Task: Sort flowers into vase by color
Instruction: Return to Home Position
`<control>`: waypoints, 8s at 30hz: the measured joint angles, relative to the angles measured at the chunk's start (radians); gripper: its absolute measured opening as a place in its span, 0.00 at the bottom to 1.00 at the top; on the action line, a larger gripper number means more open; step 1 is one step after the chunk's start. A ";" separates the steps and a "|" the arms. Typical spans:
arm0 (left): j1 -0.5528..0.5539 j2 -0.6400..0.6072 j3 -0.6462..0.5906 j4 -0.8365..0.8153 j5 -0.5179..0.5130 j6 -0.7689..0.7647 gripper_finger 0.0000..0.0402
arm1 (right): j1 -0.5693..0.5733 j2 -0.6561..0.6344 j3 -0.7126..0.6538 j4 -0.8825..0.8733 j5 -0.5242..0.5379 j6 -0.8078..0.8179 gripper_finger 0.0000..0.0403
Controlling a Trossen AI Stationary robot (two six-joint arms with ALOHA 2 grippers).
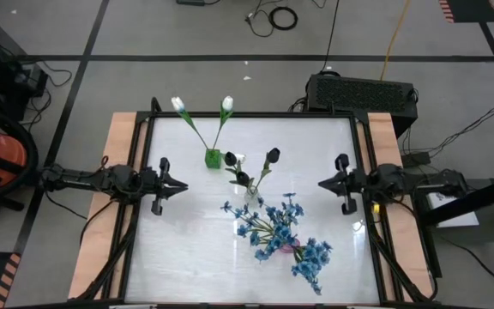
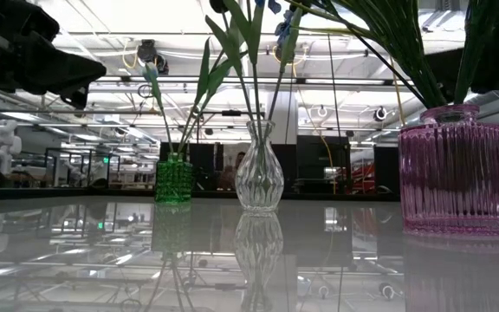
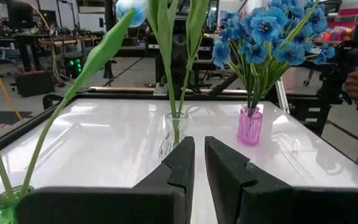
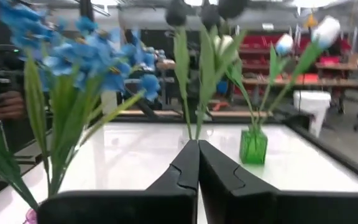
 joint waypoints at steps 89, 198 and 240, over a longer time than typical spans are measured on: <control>0.085 -0.033 0.000 -0.024 0.047 0.003 0.02 | -0.024 0.014 0.000 -0.085 -0.025 0.017 0.00; 0.085 -0.033 0.000 -0.012 0.048 0.003 0.04 | -0.024 0.014 0.000 -0.085 -0.025 0.017 0.00; 0.085 -0.033 0.000 -0.012 0.048 0.004 0.04 | -0.024 0.014 0.000 -0.085 -0.025 0.017 0.00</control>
